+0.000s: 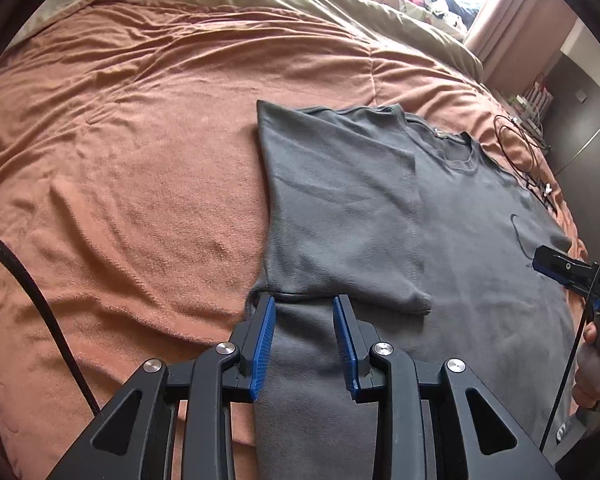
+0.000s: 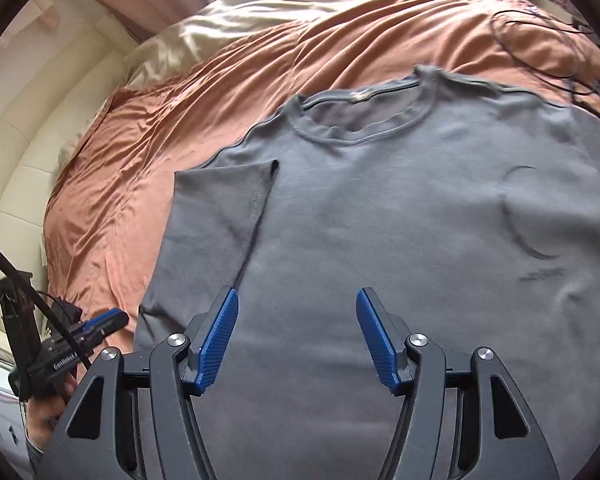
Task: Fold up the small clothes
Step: 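Open both grippers and move them toward the other side of the shirt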
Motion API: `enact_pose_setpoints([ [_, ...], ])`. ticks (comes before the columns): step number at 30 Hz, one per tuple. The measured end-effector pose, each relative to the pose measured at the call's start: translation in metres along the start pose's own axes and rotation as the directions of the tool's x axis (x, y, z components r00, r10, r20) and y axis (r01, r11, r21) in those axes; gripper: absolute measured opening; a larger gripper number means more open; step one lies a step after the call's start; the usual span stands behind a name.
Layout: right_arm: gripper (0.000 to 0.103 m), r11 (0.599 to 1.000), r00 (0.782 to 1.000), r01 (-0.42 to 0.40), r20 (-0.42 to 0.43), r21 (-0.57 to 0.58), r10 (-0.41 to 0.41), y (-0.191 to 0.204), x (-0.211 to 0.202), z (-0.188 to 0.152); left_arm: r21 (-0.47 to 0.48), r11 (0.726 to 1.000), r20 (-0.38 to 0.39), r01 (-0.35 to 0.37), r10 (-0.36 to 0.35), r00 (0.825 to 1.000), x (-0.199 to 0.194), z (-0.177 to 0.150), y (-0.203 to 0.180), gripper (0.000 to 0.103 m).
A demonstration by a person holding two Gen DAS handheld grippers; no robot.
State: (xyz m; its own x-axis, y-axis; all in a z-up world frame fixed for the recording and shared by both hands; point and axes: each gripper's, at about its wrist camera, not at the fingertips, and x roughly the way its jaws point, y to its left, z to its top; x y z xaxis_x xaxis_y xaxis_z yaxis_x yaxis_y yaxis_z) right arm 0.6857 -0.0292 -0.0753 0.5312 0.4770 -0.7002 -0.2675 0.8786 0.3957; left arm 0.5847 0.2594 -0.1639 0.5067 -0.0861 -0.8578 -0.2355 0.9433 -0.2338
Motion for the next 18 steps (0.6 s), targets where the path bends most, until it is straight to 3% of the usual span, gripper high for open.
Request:
enact_pose_setpoints([
  [9, 0.06, 0.996, 0.992, -0.014, 0.129, 0.093, 0.002, -0.063, -0.101, -0.036, 0.062, 0.997, 0.067, 0.042, -0.047, 0.997, -0.037, 0.0, -0.063, 0.066],
  [14, 0.06, 0.984, 0.982, -0.04, 0.189, 0.171, 0.007, -0.102, -0.135, -0.052, 0.088, 0.994, 0.07, 0.062, -0.068, 0.995, -0.045, 0.0, -0.1, 0.066],
  [18, 0.06, 0.968, 0.973, -0.076, 0.231, 0.239, 0.019, -0.137, -0.156, -0.063, 0.124, 0.99, 0.093, 0.061, -0.073, 0.993, -0.049, 0.002, -0.132, 0.073],
])
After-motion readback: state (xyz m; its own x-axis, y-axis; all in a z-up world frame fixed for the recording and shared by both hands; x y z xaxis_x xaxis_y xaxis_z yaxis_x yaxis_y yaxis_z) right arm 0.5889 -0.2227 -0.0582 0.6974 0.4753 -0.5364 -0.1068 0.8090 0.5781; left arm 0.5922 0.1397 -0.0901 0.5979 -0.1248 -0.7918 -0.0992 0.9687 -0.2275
